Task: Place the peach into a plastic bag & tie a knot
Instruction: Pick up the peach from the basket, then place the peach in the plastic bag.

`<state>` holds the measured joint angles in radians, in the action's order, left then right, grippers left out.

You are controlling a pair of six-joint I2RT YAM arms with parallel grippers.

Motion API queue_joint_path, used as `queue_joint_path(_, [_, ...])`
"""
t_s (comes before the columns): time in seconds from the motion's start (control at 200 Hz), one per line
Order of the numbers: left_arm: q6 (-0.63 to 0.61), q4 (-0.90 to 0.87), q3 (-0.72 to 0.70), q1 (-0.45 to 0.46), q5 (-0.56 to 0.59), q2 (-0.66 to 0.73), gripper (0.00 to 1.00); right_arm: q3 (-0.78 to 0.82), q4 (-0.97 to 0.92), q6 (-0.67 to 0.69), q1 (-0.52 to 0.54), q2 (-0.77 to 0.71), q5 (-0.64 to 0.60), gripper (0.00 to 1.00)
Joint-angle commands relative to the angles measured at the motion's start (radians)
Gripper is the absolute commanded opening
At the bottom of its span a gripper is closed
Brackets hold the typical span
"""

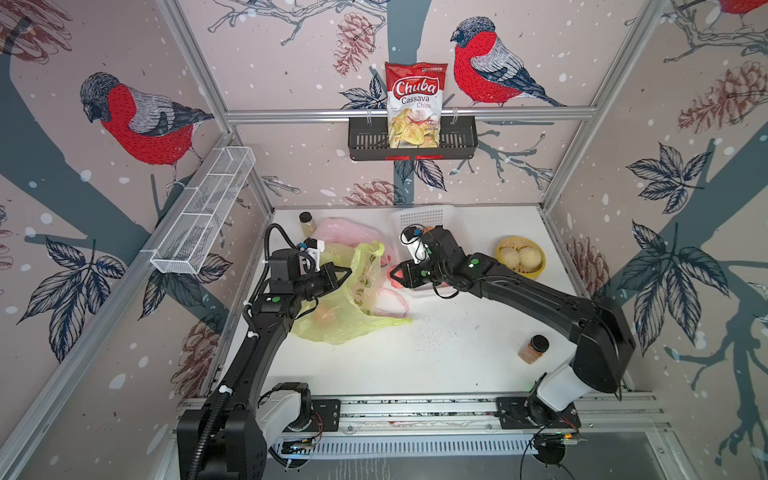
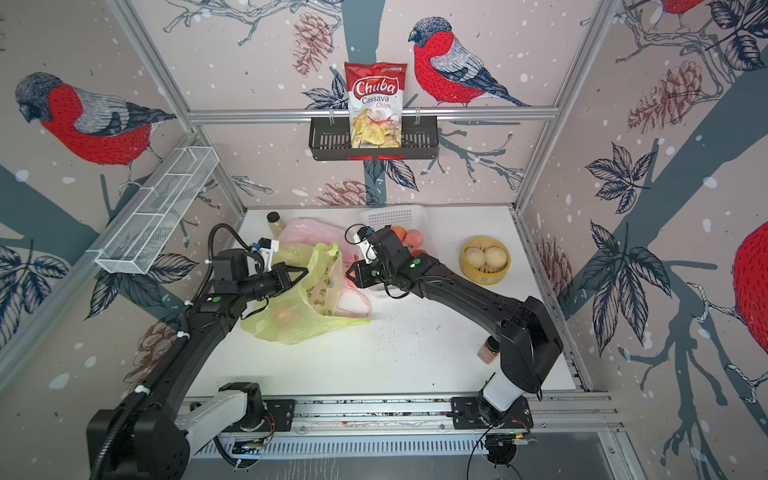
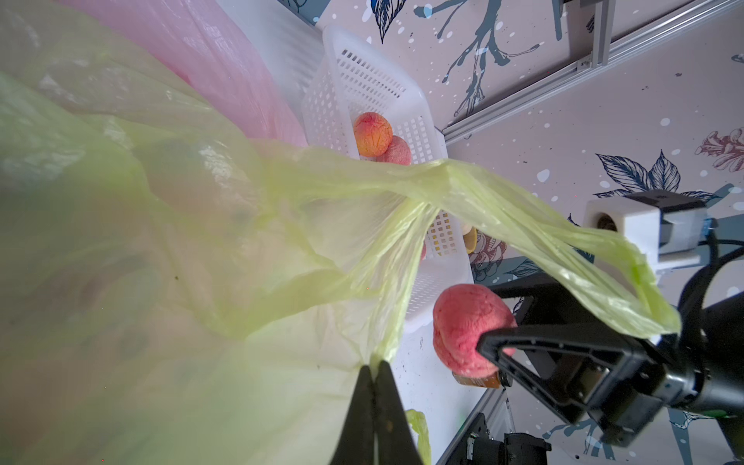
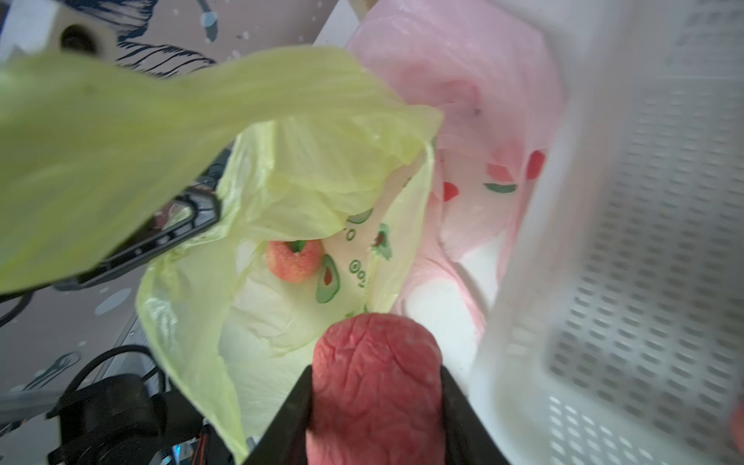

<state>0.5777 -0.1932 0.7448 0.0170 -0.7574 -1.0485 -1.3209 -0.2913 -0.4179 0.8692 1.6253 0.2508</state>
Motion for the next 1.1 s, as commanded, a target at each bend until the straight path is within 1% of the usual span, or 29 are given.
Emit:
queue_joint_path(0.0, [0.017,0.022,0.005,-0.002,-0.017,0.012,0.00,-0.059,0.064,-0.050,0.027,0.068,0.052,0.41])
queue_joint_path(0.095, [0.017,0.020,-0.002,-0.001,-0.022,0.017,0.00,-0.117,0.100,-0.077,0.035,0.157,0.099,0.41])
queue_joint_path(0.18, [0.025,0.030,-0.015,-0.002,-0.022,0.026,0.00,-0.191,0.105,-0.102,0.036,0.272,0.135,0.41])
queue_joint_path(0.26, [0.035,0.046,-0.026,-0.001,-0.026,0.031,0.00,-0.242,0.117,-0.135,0.039,0.356,0.142,0.41])
queue_joint_path(0.345, [0.038,0.055,-0.034,-0.001,-0.028,0.034,0.00,-0.278,0.143,-0.183,0.036,0.417,0.136,0.51])
queue_joint_path(0.415, [0.038,0.061,-0.037,-0.001,-0.028,0.034,0.00,-0.297,0.159,-0.230,0.032,0.450,0.124,0.64])
queue_joint_path(0.485, [0.038,0.066,-0.039,-0.002,-0.028,0.028,0.00,-0.294,0.206,-0.269,0.032,0.475,0.155,0.75])
queue_joint_path(0.535, [0.040,0.069,-0.041,-0.002,-0.030,0.022,0.00,-0.294,0.231,-0.296,0.032,0.492,0.191,0.79])
queue_joint_path(0.605, [0.043,0.074,-0.047,0.000,-0.027,0.023,0.00,-0.277,0.273,-0.323,0.038,0.502,0.233,0.83])
queue_joint_path(0.71, [0.046,0.073,-0.051,-0.001,-0.023,0.031,0.00,-0.236,0.321,-0.343,0.042,0.482,0.275,0.86])
queue_joint_path(0.825, [0.048,0.086,-0.061,-0.002,-0.017,0.041,0.00,-0.215,0.256,-0.288,0.042,0.408,0.235,0.88])
queue_joint_path(0.86, [0.047,0.091,-0.064,-0.002,-0.021,0.037,0.00,-0.205,0.217,-0.258,0.042,0.374,0.203,0.89])
queue_joint_path(0.911, [0.044,0.092,-0.064,-0.002,-0.025,0.029,0.00,-0.186,0.150,-0.207,0.041,0.322,0.141,0.93])
queue_joint_path(0.946, [0.043,0.094,-0.063,0.000,-0.029,0.026,0.00,-0.170,0.101,-0.170,0.040,0.283,0.088,1.00])
queue_joint_path(1.016, [0.041,0.101,-0.063,-0.001,-0.030,0.026,0.00,-0.119,0.025,-0.111,0.032,0.192,-0.016,1.00])
queue_joint_path(1.096, [0.040,0.107,-0.061,-0.003,-0.028,0.024,0.00,-0.031,-0.023,-0.072,0.008,0.078,-0.088,1.00])
